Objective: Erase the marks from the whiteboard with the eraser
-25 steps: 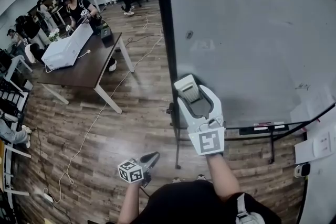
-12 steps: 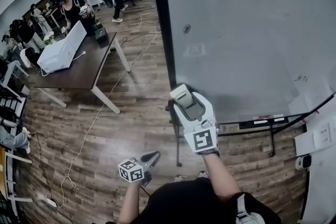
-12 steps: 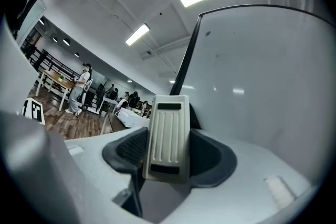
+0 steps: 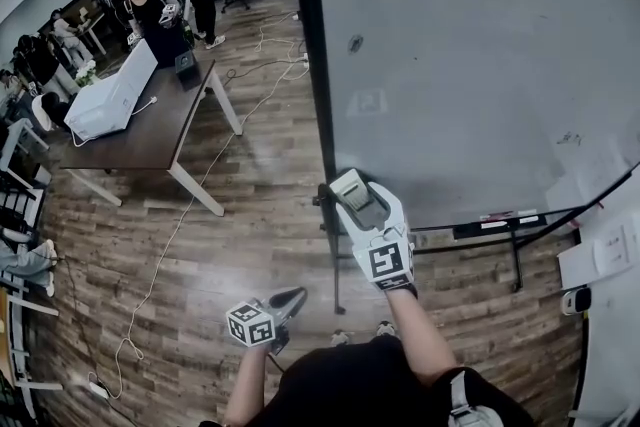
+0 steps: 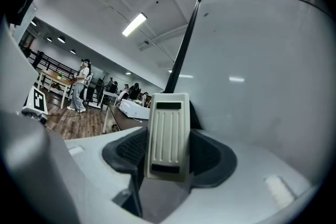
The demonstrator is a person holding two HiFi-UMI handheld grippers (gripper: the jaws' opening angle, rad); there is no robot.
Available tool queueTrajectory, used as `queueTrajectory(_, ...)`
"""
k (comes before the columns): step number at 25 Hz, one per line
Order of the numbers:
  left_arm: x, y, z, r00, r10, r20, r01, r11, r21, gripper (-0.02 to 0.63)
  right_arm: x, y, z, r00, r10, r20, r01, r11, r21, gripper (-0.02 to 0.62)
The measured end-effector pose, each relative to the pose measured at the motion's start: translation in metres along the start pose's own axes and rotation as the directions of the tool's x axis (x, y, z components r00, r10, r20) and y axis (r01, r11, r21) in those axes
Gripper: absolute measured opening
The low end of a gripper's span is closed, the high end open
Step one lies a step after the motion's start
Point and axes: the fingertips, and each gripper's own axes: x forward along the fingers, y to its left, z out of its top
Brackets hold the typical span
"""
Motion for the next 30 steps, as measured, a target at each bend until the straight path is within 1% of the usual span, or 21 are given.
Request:
queueTrajectory(3, -0.001, 0.001, -0.003, 1.000, -0.010, -0.011, 0.010, 1.000, 0.004, 0.018, -0.002, 0.003, -0.002, 1.000, 0.025, 0.013, -0.026, 1.000, 0.016, 0.255)
queueTrajectory(6, -0.002, 0.002, -0.002, 1.000, -0.018, -0.013, 0.018, 1.000, 0.015, 0.018, -0.009, 0.013, -0.003, 0.997, 0.068, 0.023, -0.068, 0.998, 0.007, 0.255)
queueTrajectory(9, -0.001, -0.005, 0.001, 0.999, -0.036, -0.008, 0.036, 0.999, 0.030, 0.018, -0.022, 0.022, -0.006, 0.995, 0.094, 0.019, -0.094, 0.996, -0.003, 0.255)
queueTrajectory(11, 0.000, -0.012, 0.001, 0.999, -0.047, -0.010, 0.048, 0.998, 0.045, 0.018, -0.033, 0.024, -0.009, 0.994, 0.105, 0.020, -0.105, 0.994, 0.010, 0.255)
queueTrajectory(13, 0.002, -0.018, 0.001, 0.999, -0.053, -0.007, 0.053, 0.997, 0.056, 0.018, -0.047, 0.024, -0.013, 0.993, 0.114, 0.039, -0.115, 0.992, 0.050, 0.255)
queueTrajectory(16, 0.008, -0.033, 0.001, 0.998, -0.067, 0.009, 0.066, 0.996, 0.067, 0.018, -0.072, 0.019, -0.025, 0.988, 0.134, 0.082, -0.147, 0.974, 0.173, 0.255)
queueTrajectory(18, 0.010, -0.047, -0.002, 0.997, -0.080, 0.011, 0.079, 0.994, 0.075, 0.018, -0.092, 0.019, -0.038, 0.987, 0.144, 0.071, -0.157, 0.962, 0.223, 0.255)
queueTrajectory(21, 0.012, -0.067, -0.012, 0.996, -0.088, 0.012, 0.087, 0.993, 0.077, 0.018, -0.124, 0.028, -0.060, 0.980, 0.191, 0.055, -0.198, 0.951, 0.236, 0.255)
queueTrajectory(24, 0.015, -0.090, -0.021, 0.995, -0.099, 0.025, 0.097, 0.992, 0.081, 0.018, -0.157, 0.040, -0.085, 0.967, 0.251, 0.036, -0.252, 0.931, 0.264, 0.255)
queueTrajectory(27, 0.021, -0.115, -0.031, 0.994, -0.107, 0.028, 0.104, 0.991, 0.088, 0.018, -0.191, 0.048, -0.103, 0.958, 0.287, 0.005, -0.277, 0.918, 0.285, 0.255)
queueTrajectory(30, 0.025, -0.138, -0.044, 0.993, -0.113, 0.015, 0.112, 0.989, 0.095, 0.018, -0.225, 0.055, -0.111, 0.949, 0.315, -0.008, -0.297, 0.905, 0.303, 0.255)
